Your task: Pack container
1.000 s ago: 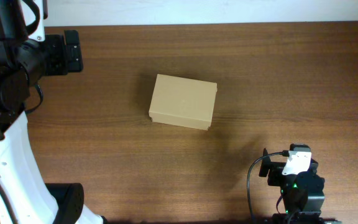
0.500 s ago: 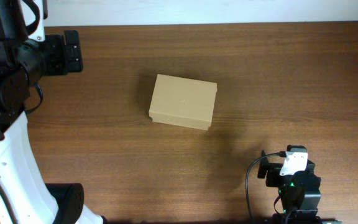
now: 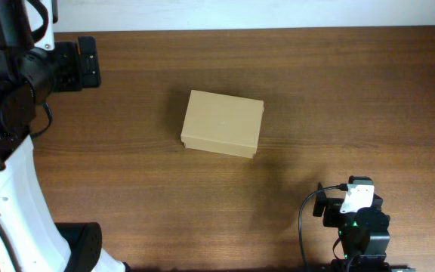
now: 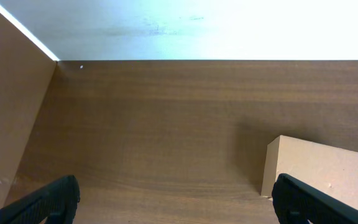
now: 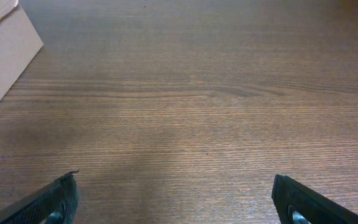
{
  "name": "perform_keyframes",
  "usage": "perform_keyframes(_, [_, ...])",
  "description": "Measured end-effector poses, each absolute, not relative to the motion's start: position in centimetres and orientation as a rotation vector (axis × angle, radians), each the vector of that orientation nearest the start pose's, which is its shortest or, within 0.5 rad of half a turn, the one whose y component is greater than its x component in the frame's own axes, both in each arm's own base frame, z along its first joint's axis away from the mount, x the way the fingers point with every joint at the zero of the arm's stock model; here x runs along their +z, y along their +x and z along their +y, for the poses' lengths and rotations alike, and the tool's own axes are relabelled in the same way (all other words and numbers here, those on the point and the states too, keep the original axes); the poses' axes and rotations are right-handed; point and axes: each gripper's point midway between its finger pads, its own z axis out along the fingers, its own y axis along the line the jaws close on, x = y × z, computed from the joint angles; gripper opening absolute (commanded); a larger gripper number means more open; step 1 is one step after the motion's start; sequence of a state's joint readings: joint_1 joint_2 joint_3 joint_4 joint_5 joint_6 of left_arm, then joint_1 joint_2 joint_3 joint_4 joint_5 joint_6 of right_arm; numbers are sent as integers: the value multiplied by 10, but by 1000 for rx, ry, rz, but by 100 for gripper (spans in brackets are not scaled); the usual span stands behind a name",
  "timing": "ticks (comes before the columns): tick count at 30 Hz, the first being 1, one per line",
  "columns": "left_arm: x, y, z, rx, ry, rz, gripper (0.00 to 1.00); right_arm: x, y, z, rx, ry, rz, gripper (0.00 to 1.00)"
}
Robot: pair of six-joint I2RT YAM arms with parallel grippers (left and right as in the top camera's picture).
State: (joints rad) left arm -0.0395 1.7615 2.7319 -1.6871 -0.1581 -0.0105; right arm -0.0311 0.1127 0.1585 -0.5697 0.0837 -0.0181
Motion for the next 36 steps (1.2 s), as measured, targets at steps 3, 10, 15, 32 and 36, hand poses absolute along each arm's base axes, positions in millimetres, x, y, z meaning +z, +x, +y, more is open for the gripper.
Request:
perform_keyframes(3, [449,344,14,155,-49,2281,100,92,211,-21,-118,64,2094,99])
perform_keyframes(10, [449,344,14,155,-49,2280,100,92,211,-21,-118,64,2094,99])
perform_keyframes(15, [449,342,14,154,-49,2279,100,92,211,-21,-118,64,2094,99])
perform_keyframes(32, [430,233,20,139,-80,2002,100,92,212,-21,-118,66,2090,100])
perform_keyframes(36, [405,225,21,128,-92,1878,100,93,212,-21,-118,66,2089,99])
